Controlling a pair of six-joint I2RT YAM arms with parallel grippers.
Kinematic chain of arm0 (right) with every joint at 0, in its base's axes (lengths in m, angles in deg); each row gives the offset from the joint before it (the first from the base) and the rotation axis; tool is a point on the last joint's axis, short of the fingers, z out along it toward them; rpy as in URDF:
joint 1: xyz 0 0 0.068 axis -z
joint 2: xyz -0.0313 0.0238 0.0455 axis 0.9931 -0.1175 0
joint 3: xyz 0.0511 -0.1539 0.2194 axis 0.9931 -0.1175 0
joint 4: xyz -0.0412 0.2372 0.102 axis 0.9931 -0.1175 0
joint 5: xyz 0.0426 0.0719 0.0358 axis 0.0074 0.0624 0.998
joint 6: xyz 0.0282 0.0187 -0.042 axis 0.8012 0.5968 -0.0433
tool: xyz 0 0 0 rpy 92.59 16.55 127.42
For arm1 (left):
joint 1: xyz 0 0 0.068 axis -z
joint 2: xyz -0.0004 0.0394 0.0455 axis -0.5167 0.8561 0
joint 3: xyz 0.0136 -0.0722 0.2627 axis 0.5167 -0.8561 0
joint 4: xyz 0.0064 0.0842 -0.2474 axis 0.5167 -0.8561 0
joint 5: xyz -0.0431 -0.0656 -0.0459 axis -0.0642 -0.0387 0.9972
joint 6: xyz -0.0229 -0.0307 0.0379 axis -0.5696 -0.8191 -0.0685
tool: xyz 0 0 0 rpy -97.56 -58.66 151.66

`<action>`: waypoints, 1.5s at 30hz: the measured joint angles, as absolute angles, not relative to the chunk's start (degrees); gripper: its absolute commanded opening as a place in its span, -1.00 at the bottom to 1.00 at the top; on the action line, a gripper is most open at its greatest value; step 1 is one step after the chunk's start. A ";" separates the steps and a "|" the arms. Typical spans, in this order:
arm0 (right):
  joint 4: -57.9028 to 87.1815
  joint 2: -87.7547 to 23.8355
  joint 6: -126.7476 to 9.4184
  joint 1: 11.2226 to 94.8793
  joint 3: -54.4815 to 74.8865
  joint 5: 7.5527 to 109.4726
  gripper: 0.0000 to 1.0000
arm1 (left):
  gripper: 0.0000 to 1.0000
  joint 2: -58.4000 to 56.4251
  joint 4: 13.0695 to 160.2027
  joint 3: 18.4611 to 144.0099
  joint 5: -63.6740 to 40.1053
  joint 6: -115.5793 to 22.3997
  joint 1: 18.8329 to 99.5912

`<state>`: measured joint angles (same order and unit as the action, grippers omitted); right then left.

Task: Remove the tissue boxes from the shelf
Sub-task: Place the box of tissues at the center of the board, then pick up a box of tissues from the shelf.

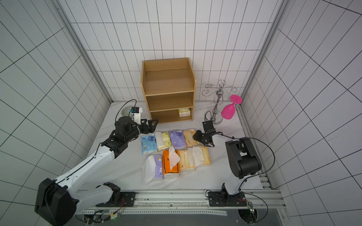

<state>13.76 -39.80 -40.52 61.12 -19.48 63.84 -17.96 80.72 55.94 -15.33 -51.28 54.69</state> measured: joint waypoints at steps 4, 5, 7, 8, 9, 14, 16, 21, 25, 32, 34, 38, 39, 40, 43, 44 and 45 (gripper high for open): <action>14.51 -35.19 -37.68 60.23 -22.52 61.80 0.05 | 0.97 -17.94 80.72 55.96 -16.29 -51.11 54.27; 14.97 -33.31 -36.56 59.88 -23.46 61.02 0.06 | 0.97 -17.90 80.74 55.99 -16.37 -51.15 54.05; 16.61 -29.09 -34.03 59.09 -25.16 58.85 0.13 | 0.97 -17.41 81.20 56.03 -16.35 -51.30 52.85; 17.15 -27.56 -33.15 58.41 -25.38 57.87 0.14 | 0.97 -17.09 81.53 56.05 -16.31 -51.41 52.24; 17.94 -26.16 -32.13 57.39 -25.32 56.62 0.14 | 0.97 -16.47 81.94 56.18 -16.18 -51.59 51.43; 23.51 -26.82 -26.79 53.23 -22.34 52.99 0.14 | 0.97 -11.73 82.62 59.24 -15.06 -51.72 49.35; 29.31 -29.79 -23.23 52.38 -21.65 52.08 0.11 | 0.97 -10.14 83.01 60.51 -14.84 -51.39 49.29; 41.70 -41.27 -14.90 51.68 -18.17 50.02 0.08 | 0.97 -7.82 85.59 61.80 -13.29 -51.22 47.63; 48.04 -50.93 -10.16 51.31 -11.09 48.91 0.06 | 0.97 -7.14 87.21 61.82 -11.68 -50.71 45.42; 53.37 -59.34 -5.62 51.24 -3.02 46.42 0.04 | 0.97 -5.92 90.22 61.87 -7.76 -50.36 42.93; 53.94 -61.31 -4.54 51.24 -1.03 45.56 0.04 | 0.97 -5.61 91.23 61.76 -6.78 -49.84 42.84; 54.51 -64.94 -2.62 51.24 2.22 44.43 0.04 | 0.97 -4.80 92.37 61.65 -5.10 -48.81 42.77; 54.48 -65.64 -2.12 51.24 2.81 44.16 0.04 | 0.97 -4.61 92.43 61.56 -4.68 -48.51 42.73; 54.48 -66.27 -1.72 51.24 3.36 43.95 0.04 | 0.97 -4.50 92.43 61.47 -4.33 -48.24 42.73; 54.27 -67.63 -0.78 51.27 4.47 42.98 0.04 | 0.97 -4.37 92.48 61.45 -3.70 -47.43 42.66; 54.09 -67.89 -0.65 51.27 4.69 42.74 0.04 | 0.97 -4.37 92.56 61.45 -3.50 -47.19 42.64; 53.98 -67.98 -0.57 51.27 4.76 42.46 0.04 | 0.97 -4.37 92.65 61.45 -3.37 -46.98 42.62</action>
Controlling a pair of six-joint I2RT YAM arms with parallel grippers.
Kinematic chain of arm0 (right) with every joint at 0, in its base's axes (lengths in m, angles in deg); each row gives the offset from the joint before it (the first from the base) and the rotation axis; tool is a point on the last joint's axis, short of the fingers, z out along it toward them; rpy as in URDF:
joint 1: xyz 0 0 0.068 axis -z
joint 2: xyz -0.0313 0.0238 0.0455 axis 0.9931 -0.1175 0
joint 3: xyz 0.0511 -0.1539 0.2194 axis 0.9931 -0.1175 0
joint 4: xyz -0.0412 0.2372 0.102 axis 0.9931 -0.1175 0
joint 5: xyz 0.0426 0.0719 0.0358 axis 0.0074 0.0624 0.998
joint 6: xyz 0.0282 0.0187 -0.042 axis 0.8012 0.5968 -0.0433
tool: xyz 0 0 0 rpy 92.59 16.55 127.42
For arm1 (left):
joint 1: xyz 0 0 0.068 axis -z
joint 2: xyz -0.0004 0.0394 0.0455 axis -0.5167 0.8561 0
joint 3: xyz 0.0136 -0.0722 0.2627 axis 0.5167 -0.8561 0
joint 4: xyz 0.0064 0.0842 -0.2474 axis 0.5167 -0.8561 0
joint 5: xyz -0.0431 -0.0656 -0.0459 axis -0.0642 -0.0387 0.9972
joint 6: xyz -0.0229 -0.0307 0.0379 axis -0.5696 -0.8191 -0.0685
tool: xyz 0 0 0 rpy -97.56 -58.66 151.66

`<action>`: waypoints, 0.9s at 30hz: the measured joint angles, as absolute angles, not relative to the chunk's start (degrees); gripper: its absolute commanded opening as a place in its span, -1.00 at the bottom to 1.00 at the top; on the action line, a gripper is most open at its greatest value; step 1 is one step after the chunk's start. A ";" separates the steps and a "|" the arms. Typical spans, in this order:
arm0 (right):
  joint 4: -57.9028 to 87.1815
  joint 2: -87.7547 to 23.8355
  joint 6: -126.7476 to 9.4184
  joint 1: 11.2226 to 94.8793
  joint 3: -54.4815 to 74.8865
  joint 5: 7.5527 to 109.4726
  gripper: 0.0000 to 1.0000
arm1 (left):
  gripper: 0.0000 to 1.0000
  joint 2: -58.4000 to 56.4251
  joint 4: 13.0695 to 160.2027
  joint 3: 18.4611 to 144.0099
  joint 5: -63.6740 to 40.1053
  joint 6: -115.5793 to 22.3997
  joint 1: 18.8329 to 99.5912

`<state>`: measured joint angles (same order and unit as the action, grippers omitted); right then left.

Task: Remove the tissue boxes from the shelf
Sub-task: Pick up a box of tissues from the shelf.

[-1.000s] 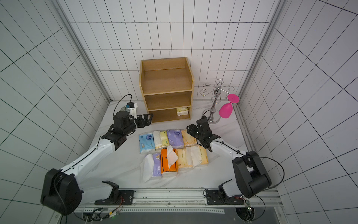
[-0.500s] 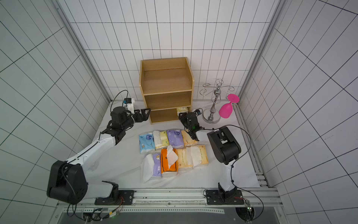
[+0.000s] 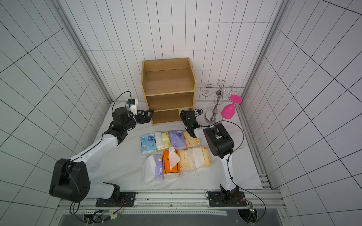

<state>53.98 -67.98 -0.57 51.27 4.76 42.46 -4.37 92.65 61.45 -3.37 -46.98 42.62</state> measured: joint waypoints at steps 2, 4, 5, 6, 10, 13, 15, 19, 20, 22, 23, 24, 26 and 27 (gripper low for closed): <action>53.48 -68.00 -0.41 51.27 4.89 42.13 0.05 | 0.97 -4.37 92.94 61.32 -3.22 -46.49 42.56; 52.80 -68.41 -0.30 51.27 5.70 41.67 0.04 | 0.97 -4.37 93.22 61.01 -3.11 -46.21 42.36; 52.60 -68.81 -0.26 51.27 6.42 41.45 0.04 | 0.97 -4.37 93.28 60.80 -3.09 -46.17 42.23; 52.39 -69.20 -0.19 51.29 7.10 41.26 0.02 | 0.97 -4.39 93.33 60.64 -3.09 -46.12 42.12; 51.80 -71.45 0.20 51.40 9.79 40.62 -0.17 | 0.97 -4.41 93.46 59.96 -3.11 -46.01 41.77; 50.90 -72.08 0.29 51.40 10.09 40.32 -0.39 | 0.97 -4.41 93.57 59.72 -3.09 -46.01 41.59; 50.40 -72.08 0.29 51.37 10.09 40.23 -0.55 | 0.97 -4.41 93.66 59.70 -3.02 -46.04 41.51; 50.18 -72.08 -0.06 51.40 10.05 40.25 -0.95 | 0.97 -4.52 93.70 59.66 -2.74 -46.06 41.48; 50.20 -72.06 -0.09 51.37 10.00 40.32 -1.00 | 0.97 -4.54 93.72 59.66 -2.65 -46.06 41.51; 50.22 -72.02 -0.11 51.40 9.94 40.67 -1.00 | 0.97 -4.54 93.94 59.64 -2.41 -46.08 41.51; 50.27 -71.93 -0.17 51.40 9.72 40.82 -1.00 | 0.97 -4.54 94.09 59.64 -2.23 -46.14 41.51; 50.38 -71.71 -0.22 51.40 9.24 41.02 -1.00 | 0.97 -4.54 94.18 59.64 -2.08 -46.25 41.51; 51.12 -71.01 -0.24 51.37 7.62 41.54 -1.00 | 0.97 -4.61 94.22 59.64 -1.75 -46.43 41.51; 51.53 -70.69 -0.19 51.35 6.86 41.85 -1.00 | 0.96 -4.69 94.12 59.64 -1.69 -46.47 41.51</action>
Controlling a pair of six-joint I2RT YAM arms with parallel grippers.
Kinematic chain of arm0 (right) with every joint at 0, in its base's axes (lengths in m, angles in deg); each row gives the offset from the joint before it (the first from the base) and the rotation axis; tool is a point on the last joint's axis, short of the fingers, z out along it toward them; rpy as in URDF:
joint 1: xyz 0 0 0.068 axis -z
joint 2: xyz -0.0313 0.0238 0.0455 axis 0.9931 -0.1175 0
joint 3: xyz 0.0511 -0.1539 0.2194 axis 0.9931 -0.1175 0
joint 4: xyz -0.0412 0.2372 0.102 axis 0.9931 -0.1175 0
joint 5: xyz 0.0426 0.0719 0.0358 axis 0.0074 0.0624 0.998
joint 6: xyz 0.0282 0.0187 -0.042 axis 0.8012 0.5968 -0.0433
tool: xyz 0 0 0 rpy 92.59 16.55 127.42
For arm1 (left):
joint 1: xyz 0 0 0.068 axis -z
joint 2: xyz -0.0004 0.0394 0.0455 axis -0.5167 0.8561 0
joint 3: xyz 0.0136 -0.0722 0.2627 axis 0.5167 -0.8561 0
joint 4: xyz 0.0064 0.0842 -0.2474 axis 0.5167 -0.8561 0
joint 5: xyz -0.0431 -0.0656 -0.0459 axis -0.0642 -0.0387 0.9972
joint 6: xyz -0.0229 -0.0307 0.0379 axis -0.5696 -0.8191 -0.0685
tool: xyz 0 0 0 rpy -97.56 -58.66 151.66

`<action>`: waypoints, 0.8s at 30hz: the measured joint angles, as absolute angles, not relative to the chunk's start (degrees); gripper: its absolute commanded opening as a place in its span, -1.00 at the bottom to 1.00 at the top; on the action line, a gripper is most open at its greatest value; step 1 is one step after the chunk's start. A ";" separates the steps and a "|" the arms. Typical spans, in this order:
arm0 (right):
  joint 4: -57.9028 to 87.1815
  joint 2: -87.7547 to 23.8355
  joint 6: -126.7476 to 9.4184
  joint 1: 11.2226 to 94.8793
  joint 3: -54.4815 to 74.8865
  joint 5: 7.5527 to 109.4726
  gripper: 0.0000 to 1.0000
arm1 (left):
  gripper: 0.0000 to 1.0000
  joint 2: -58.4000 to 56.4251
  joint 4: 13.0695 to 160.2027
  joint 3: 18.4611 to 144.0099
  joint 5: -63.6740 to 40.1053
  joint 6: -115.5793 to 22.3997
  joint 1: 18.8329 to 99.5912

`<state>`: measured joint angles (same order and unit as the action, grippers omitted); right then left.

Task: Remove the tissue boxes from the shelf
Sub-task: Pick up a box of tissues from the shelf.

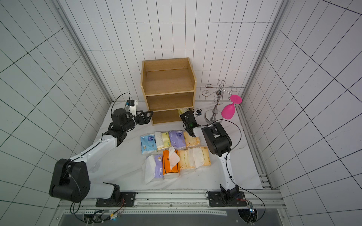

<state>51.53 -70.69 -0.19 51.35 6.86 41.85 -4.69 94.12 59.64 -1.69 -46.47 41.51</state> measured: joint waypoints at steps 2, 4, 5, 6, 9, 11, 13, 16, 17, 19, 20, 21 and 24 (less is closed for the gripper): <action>52.74 -69.77 0.00 51.13 5.00 42.74 -1.00 | 0.96 -5.28 93.90 59.51 -1.71 -46.67 41.51; 53.44 -68.54 0.09 50.76 3.01 43.42 -1.00 | 0.96 -6.29 93.48 59.18 -1.86 -46.91 41.48; 53.70 -67.80 0.11 50.52 1.96 43.97 -1.00 | 0.96 -7.03 93.09 58.94 -1.91 -46.98 41.51; 53.94 -67.14 0.09 50.28 1.09 44.38 -1.00 | 0.96 -7.62 92.72 58.72 -1.93 -47.04 41.51; 54.16 -64.81 0.09 49.78 -1.60 46.59 -1.00 | 0.96 -10.31 92.02 57.39 -2.01 -47.63 41.51; 54.03 -63.43 -0.11 49.74 -2.80 48.12 -0.96 | 0.96 -12.02 91.91 56.23 -2.12 -48.31 41.48; 53.37 -61.68 -0.83 49.74 -4.09 49.72 -0.56 | 0.96 -13.37 91.86 55.22 -2.19 -49.14 41.51; 52.32 -58.47 -2.75 49.82 -6.30 51.20 -0.16 | 0.96 -14.53 91.62 54.37 -2.15 -50.19 41.51; 52.10 -57.53 -3.36 49.91 -6.89 51.55 -0.07 | 0.96 -14.79 91.45 54.17 -2.15 -50.43 41.51; 51.29 -55.47 -4.50 50.28 -7.88 52.27 0.07 | 0.96 -15.40 90.97 53.74 -2.17 -50.89 41.51; 50.66 -54.80 -5.20 50.50 -7.92 52.56 0.10 | 0.96 -15.69 90.81 53.58 -2.21 -51.04 41.51; 50.03 -54.18 -5.83 50.92 -7.92 53.17 0.14 | 0.96 -15.95 90.60 53.43 -2.28 -51.11 41.51; 48.01 -53.66 -7.54 52.14 -7.63 54.66 0.18 | 0.96 -16.54 90.12 53.25 -2.39 -51.37 41.53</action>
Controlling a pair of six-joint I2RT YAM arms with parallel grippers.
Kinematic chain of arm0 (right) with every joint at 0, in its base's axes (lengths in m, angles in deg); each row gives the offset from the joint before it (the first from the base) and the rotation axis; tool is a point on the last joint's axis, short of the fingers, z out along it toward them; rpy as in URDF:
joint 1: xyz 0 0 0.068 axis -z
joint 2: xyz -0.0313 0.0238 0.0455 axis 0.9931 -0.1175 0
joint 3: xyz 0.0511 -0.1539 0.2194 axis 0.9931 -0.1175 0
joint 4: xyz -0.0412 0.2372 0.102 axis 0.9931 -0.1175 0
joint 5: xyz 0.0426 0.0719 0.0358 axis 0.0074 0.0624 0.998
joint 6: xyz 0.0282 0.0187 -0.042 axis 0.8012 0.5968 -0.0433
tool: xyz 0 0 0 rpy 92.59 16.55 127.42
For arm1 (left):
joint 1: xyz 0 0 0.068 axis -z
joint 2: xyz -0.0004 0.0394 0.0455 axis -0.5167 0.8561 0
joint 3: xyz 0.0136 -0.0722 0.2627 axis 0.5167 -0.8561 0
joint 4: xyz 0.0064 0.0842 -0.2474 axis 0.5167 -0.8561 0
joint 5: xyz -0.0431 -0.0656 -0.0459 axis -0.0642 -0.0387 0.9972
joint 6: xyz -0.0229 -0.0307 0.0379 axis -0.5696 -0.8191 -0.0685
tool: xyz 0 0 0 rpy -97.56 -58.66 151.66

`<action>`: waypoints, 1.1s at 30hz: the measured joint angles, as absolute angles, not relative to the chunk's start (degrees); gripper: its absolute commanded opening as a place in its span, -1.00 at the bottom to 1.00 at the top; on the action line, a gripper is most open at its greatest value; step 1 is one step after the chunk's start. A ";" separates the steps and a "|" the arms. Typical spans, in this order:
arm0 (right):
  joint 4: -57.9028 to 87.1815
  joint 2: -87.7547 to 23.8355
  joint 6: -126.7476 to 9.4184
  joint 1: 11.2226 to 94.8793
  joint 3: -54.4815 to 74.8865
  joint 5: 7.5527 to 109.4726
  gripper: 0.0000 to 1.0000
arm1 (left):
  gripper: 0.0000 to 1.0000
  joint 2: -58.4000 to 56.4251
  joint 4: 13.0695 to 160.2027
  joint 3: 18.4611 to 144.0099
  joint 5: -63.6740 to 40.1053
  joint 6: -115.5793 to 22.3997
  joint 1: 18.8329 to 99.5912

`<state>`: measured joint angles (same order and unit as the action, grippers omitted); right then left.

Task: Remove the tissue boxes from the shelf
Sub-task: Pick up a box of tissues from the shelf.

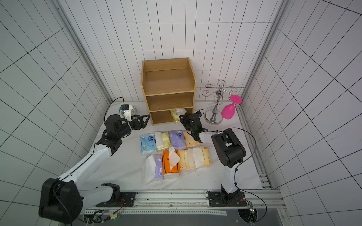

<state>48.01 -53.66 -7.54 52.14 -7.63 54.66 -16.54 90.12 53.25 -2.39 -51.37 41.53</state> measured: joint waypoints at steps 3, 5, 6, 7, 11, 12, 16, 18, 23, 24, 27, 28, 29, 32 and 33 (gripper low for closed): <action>44.78 -53.83 -8.98 52.77 -7.18 55.92 0.18 | 0.96 -16.74 89.88 53.25 -2.54 -51.46 41.55; 43.07 -54.40 -9.72 53.08 -6.10 56.49 0.19 | 0.96 -16.74 89.70 53.25 -2.56 -51.48 41.55; 42.48 -54.82 -9.99 53.25 -5.47 56.78 0.19 | 0.96 -16.74 89.66 53.25 -2.56 -51.48 41.55; 42.09 -55.36 -10.27 53.25 -4.86 56.97 0.20 | 0.96 -16.74 89.68 53.25 -2.56 -51.46 41.55; 41.20 -57.09 -11.01 53.28 -3.42 57.63 0.21 | 0.96 -16.74 89.63 53.25 -2.58 -51.43 41.55; 40.82 -57.66 -11.17 53.28 -2.89 57.72 0.21 | 0.96 -16.74 89.63 53.25 -2.58 -51.43 41.55; 39.67 -60.02 -11.87 53.28 -0.73 57.82 0.22 | 0.96 -16.52 89.63 53.25 -2.58 -51.37 41.55; 39.03 -60.74 -12.24 53.28 0.15 57.82 0.22 | 0.96 -16.23 89.63 53.25 -2.58 -51.22 41.55; 37.13 -61.46 -12.94 53.25 1.15 57.39 0.11 | 0.96 -15.32 89.61 53.25 -2.58 -50.69 41.55; 36.80 -61.68 -13.09 53.25 1.26 57.37 0.07 | 0.96 -15.21 89.59 53.25 -2.58 -50.52 41.55; 35.73 -62.51 -13.51 53.25 1.89 56.84 -0.08 | 0.96 -14.90 89.42 53.25 -2.58 -50.01 41.55; 35.58 -62.82 -13.55 53.28 2.05 56.75 -0.14 | 0.96 -14.90 89.37 53.25 -2.58 -49.86 41.55; 35.53 -63.01 -13.59 53.28 2.09 56.75 -0.22 | 0.96 -14.90 89.37 53.25 -2.60 -49.69 41.55; 35.10 -63.17 -13.68 53.28 2.29 56.78 -0.46 | 0.96 -14.86 89.37 53.25 -2.60 -49.29 41.55; 34.79 -63.17 -13.66 53.28 2.44 56.78 -0.55 | 0.96 -14.84 89.35 53.25 -2.63 -49.25 41.55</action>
